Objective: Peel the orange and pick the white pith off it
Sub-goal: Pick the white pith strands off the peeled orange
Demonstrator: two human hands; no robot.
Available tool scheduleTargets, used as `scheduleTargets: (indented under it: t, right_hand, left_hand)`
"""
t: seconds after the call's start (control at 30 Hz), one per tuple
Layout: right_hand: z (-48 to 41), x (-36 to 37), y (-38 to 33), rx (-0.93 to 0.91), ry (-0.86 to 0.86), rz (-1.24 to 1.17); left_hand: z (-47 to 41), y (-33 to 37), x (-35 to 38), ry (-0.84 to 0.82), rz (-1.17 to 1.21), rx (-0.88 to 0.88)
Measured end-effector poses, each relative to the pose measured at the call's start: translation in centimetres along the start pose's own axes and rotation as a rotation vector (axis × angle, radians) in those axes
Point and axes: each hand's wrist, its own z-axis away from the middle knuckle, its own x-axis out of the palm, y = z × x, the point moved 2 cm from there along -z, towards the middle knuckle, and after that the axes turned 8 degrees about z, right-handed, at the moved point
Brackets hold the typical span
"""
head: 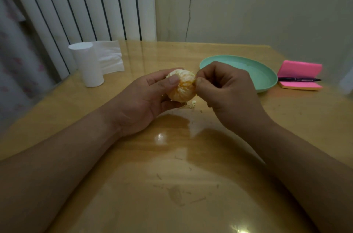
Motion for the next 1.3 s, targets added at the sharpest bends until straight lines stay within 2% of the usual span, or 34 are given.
scheduleTargets:
  t: [0.73, 0.87, 1.0, 1.13, 1.3]
  right_hand:
    - [-0.5, -0.3, 1.1, 0.082, 0.05, -0.106]
    - [-0.2, -0.1, 1.2, 0.068, 0.007, -0.07]
    - [-0.1, 0.2, 1.0, 0.129, -0.045, -0.091]
    - [0.2, 0.6, 0.8, 0.128, -0.096, -0.065]
    - [0.3, 1.0, 0.7, 0.103, -0.093, -0.025]
  left_hand:
    - [0.1, 0.1, 0.0, -0.006, 0.049, -0.011]
    - [0.1, 0.1, 0.0, 0.025, 0.101, -0.05]
    - [0.4, 0.2, 0.8, 0.039, 0.121, -0.088]
    - [0.3, 0.2, 1.8, -0.015, 0.052, -0.056]
    - [0.2, -0.1, 1.1, 0.051, 0.063, -0.05]
